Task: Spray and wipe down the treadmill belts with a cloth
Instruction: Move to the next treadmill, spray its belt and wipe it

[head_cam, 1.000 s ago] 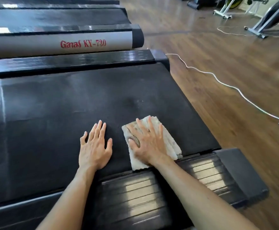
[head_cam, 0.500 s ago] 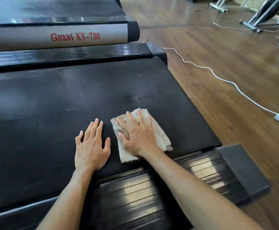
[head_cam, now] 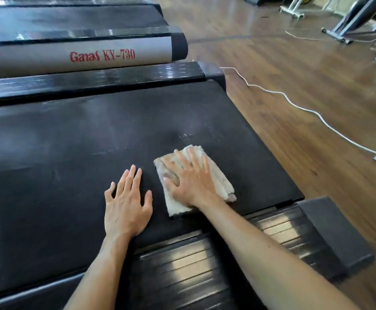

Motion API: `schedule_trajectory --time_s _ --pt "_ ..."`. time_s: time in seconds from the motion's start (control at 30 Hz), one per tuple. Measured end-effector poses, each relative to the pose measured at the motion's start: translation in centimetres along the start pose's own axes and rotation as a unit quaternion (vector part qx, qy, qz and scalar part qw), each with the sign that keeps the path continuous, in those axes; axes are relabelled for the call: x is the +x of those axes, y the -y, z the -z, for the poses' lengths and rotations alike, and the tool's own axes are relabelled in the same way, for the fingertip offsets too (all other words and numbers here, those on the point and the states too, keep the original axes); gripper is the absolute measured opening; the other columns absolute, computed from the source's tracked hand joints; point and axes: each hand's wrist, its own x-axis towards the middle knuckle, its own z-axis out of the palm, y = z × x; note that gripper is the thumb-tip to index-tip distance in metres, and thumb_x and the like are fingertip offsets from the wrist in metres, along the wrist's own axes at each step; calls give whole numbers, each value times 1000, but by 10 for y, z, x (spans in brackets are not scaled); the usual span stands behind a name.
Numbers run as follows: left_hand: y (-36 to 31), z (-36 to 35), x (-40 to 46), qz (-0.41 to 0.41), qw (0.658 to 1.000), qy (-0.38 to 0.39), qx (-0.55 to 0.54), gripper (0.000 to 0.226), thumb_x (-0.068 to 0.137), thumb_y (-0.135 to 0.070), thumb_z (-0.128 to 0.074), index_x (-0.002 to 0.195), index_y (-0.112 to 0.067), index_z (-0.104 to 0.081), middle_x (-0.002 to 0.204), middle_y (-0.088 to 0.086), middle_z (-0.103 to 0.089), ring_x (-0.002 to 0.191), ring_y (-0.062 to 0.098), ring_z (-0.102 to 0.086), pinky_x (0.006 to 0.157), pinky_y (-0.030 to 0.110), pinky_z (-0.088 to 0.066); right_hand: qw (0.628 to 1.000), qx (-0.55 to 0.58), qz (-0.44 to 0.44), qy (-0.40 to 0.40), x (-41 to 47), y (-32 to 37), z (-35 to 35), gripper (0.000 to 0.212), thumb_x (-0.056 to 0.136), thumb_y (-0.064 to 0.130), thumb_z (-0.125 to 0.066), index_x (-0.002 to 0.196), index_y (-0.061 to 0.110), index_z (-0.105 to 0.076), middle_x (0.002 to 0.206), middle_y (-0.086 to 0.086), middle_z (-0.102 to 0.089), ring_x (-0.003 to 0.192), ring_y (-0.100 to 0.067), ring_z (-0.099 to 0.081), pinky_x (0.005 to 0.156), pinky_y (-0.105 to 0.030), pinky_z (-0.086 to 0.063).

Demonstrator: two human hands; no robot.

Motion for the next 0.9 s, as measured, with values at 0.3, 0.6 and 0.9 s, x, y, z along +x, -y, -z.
schedule_trajectory --time_s 0.3,0.6,0.9 --pt "3 -5 1 -9 1000 -4 -1 65 100 -47 -29 161 -25 -21 170 -10 -8 156 6 -3 125 41 -9 999 -5 -49 -6 -28 -61 11 62 96 66 -33 157 54 -27 172 14 -15 159 -21 4 127 -49 6" --pt "2 -3 2 -7 1000 4 0 67 99 -49 -27 162 -26 -20 170 -12 -5 156 5 -1 125 41 -9 999 -5 28 16 -9 4 2 62 98 63 -26 159 50 -23 173 7 -12 159 -28 10 124 -58 10" --pt "2 -5 2 -13 1000 -3 -7 74 92 -53 -20 161 -25 -23 170 -10 -9 156 7 -4 124 42 -10 997 -31 -65 4 5 -71 16 62 95 66 -28 157 54 -26 172 12 -16 160 -22 2 127 -51 5"
